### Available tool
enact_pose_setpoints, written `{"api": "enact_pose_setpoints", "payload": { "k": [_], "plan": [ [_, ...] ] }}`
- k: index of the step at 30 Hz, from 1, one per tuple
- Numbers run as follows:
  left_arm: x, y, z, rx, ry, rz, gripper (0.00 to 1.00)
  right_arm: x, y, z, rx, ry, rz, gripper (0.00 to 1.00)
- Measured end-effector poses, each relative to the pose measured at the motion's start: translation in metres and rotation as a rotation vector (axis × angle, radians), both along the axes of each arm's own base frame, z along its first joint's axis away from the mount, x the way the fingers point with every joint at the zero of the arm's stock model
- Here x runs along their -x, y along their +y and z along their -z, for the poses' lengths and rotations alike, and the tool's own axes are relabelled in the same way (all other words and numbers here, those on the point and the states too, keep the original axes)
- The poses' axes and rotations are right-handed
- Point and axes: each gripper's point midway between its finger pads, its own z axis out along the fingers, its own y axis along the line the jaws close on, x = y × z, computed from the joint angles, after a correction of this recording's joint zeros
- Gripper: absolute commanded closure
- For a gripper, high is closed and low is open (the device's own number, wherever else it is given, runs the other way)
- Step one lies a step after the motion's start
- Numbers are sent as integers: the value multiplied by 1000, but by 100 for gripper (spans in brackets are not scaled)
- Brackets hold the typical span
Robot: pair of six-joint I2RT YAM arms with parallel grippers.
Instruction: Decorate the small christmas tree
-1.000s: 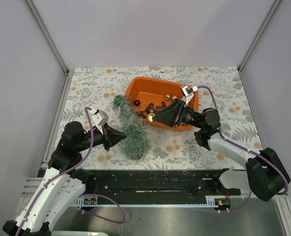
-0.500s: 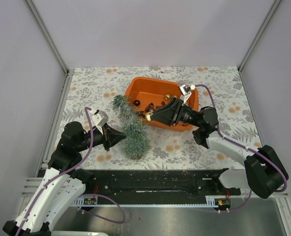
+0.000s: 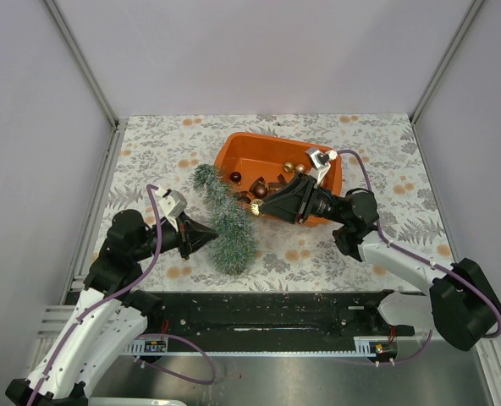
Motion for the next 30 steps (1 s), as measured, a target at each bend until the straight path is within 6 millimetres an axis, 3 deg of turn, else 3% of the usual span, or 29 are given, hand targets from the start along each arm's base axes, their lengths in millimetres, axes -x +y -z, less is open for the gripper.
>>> {"api": "enact_pose_setpoints", "payload": {
  "k": [7,20,30],
  "plan": [
    [0,0,1,5,7,-2,95,6,-5,-9,-7,-26,9,96],
    [0,0,1,8,13,-5,95,0,0,5,20,14,7,96],
    [-1,0,1,8,14,-7,95,7,3,4,16,12,-15,96]
  ]
}}
